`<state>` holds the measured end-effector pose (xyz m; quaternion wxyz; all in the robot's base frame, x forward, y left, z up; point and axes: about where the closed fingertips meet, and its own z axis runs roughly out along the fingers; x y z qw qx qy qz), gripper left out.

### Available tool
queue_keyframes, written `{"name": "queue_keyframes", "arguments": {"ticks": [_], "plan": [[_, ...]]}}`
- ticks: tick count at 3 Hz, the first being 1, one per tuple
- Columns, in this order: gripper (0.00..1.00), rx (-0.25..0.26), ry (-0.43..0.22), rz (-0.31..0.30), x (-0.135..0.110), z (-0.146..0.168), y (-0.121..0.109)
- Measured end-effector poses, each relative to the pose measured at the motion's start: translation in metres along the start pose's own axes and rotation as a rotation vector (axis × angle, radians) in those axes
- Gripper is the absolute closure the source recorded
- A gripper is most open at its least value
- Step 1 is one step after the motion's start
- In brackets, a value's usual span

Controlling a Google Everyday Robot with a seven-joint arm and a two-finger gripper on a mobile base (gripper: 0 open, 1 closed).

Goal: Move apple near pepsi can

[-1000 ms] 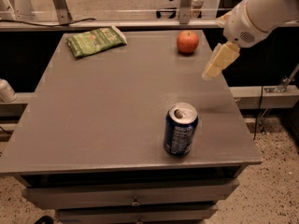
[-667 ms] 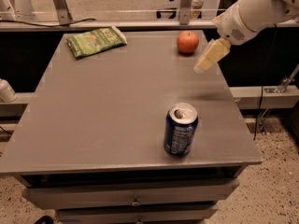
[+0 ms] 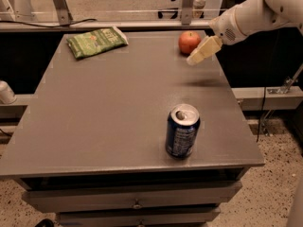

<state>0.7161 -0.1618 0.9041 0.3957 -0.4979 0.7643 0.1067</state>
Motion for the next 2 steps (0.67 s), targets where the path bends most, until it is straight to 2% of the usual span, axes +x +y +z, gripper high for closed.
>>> {"name": "queue_keyframes", "arguments": {"ticks": [1,2], "plan": [[0.00,-0.028,-0.075,0.045,-0.010,0.026,-0.006],[0.00,-0.031,-0.112,0.071,-0.016,0.050,-0.014]]}}
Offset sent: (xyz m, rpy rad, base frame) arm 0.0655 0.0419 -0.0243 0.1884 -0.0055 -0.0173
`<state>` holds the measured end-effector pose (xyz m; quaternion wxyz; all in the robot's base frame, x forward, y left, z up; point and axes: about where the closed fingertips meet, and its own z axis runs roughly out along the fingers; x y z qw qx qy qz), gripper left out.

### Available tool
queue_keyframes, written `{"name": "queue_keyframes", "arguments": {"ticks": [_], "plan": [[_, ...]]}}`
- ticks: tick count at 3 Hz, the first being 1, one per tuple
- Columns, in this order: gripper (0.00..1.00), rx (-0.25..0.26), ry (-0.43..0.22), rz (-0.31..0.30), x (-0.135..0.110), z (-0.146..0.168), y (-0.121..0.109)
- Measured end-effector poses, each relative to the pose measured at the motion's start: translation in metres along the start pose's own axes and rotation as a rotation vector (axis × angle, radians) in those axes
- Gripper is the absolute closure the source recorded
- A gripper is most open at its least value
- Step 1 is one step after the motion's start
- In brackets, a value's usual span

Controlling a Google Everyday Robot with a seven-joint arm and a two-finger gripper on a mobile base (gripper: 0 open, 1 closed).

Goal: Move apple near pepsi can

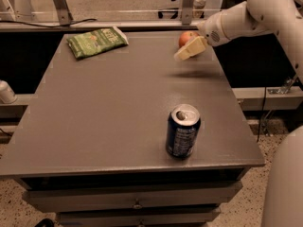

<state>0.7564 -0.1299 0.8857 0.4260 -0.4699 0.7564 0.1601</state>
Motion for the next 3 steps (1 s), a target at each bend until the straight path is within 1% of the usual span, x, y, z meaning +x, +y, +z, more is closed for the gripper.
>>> {"name": "queue_keyframes", "arguments": {"ticks": [1,2,3], "plan": [[0.00,0.024,-0.002,0.000,-0.002,0.019,-0.018],[0.00,0.068,0.012,-0.015,-0.003,0.026,-0.044],[0.19,0.088,0.042,-0.011,0.005,0.028,-0.059]]}}
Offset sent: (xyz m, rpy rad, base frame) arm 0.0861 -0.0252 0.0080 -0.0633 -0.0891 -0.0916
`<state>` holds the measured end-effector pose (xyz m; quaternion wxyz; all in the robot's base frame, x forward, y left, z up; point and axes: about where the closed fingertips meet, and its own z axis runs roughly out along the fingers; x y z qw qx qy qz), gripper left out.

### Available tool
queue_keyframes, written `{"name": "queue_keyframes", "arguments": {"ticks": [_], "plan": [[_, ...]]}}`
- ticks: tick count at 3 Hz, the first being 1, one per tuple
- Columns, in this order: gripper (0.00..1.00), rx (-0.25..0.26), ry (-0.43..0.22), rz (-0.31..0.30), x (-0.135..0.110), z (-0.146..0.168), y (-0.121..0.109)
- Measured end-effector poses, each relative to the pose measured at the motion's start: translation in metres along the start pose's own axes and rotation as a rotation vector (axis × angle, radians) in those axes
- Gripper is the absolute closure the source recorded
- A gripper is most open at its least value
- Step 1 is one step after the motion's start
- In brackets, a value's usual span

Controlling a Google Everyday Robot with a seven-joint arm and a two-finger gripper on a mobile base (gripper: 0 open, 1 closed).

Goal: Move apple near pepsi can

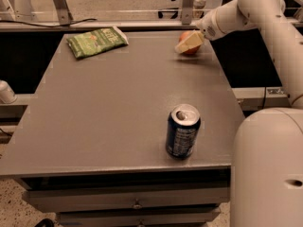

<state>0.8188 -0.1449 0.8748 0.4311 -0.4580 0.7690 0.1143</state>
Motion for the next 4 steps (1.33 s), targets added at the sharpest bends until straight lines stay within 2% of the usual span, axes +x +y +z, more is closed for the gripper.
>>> {"name": "queue_keyframes", "arguments": {"ticks": [1,2,3,4], "plan": [[0.42,-0.008,0.035,0.012,0.011,0.002,-0.002],[0.65,-0.038,0.055,0.015,0.015,-0.004,0.005],[0.88,-0.117,0.067,0.003,0.005,-0.021,0.028],[1.00,-0.228,0.066,-0.030,-0.008,-0.056,0.066]]}}
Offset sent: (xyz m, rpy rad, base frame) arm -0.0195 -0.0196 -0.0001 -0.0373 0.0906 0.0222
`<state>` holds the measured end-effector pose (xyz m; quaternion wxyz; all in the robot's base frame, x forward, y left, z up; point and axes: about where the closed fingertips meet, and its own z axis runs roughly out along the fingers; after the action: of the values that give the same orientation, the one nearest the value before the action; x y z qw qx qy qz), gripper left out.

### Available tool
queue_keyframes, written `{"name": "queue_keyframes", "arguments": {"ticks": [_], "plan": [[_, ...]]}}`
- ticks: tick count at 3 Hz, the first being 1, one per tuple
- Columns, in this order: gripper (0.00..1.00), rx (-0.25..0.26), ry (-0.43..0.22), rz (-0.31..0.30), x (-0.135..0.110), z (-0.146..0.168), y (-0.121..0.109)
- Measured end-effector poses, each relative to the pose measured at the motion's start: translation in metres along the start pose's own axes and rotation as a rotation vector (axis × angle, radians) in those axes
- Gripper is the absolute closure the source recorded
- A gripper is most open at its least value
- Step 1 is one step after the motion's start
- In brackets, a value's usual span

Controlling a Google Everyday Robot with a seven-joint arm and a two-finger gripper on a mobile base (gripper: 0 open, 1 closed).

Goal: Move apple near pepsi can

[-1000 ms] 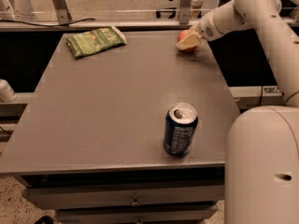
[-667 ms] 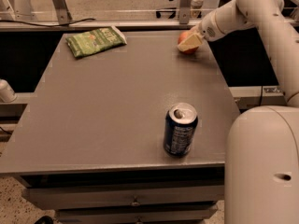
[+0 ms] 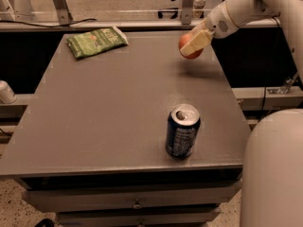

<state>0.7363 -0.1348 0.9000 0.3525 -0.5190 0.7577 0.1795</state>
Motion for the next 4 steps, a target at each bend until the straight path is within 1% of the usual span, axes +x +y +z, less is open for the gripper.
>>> {"name": "queue_keyframes", "arguments": {"ticks": [1,2,3,4], "plan": [[1.00,-0.110,-0.005,-0.050,0.004,-0.031,0.054],[1.00,-0.182,-0.022,-0.086,0.024,-0.055,0.101],[1.00,-0.239,-0.048,-0.102,0.052,-0.075,0.146],[1.00,-0.270,-0.080,-0.124,0.068,-0.087,0.176]]}}
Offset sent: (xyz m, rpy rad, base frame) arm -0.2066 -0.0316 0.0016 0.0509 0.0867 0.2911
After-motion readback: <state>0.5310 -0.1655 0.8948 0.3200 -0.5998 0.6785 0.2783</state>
